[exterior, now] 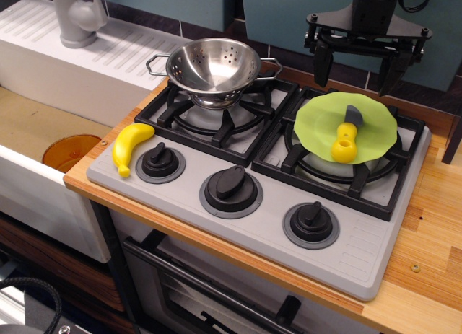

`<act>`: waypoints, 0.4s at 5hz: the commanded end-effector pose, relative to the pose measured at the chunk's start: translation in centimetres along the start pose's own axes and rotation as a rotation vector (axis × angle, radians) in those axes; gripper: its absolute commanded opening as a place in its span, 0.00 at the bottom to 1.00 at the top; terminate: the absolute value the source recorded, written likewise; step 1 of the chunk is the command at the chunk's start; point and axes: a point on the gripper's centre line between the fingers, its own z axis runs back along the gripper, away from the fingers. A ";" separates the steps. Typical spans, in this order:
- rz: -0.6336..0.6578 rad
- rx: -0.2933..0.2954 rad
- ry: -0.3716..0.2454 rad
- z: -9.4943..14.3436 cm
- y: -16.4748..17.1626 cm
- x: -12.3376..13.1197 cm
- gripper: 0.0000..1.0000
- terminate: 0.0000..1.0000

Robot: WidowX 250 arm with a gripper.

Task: End effector transition from object to object

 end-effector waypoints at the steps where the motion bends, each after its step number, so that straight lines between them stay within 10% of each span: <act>1: 0.000 0.000 0.000 0.0 0.0 0.0 1.00 0.00; 2: 0.006 0.001 0.016 2.3 1.2 -0.8 1.00 0.00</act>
